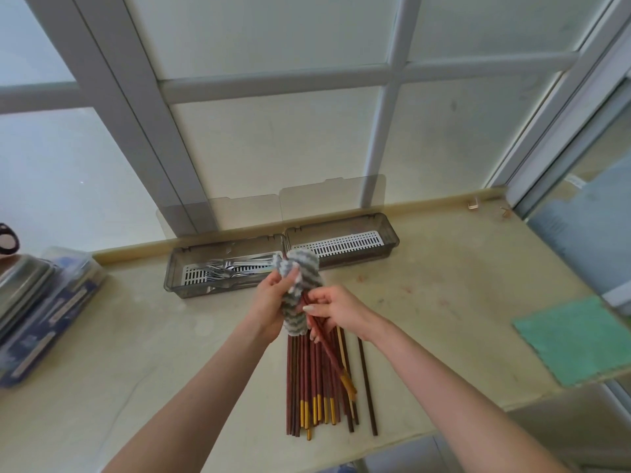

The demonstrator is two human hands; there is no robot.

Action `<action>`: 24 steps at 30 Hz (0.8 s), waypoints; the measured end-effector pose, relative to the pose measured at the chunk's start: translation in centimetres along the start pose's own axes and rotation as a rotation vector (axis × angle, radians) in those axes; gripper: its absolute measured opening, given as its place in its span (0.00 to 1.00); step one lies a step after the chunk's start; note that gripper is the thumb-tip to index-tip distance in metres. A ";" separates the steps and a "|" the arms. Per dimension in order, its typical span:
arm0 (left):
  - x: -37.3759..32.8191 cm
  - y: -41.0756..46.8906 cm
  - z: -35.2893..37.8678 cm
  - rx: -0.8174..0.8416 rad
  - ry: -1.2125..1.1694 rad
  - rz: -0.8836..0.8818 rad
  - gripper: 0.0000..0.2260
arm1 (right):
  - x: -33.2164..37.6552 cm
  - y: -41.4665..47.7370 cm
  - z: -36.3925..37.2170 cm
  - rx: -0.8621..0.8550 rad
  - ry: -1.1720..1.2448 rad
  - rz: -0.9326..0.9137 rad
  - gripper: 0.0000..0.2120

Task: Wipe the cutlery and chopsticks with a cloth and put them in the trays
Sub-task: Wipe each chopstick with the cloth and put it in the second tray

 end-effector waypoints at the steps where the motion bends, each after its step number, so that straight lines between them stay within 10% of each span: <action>1: -0.1 -0.1 0.1 -0.007 0.049 0.022 0.10 | 0.0 0.0 0.3 0.006 0.008 0.004 0.05; 24: -7.3 1.7 -1.3 -0.294 0.235 0.246 0.12 | -1.8 -0.2 3.6 0.074 0.405 -0.062 0.13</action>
Point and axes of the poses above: each hand's wrist, its own y-axis towards the middle knuckle, its own z-axis out of the palm, x = y × z, the point moved 4 cm from there along y, towards the middle knuckle, and after that the axes turned 3 degrees about -y, right-handed, at the moved point
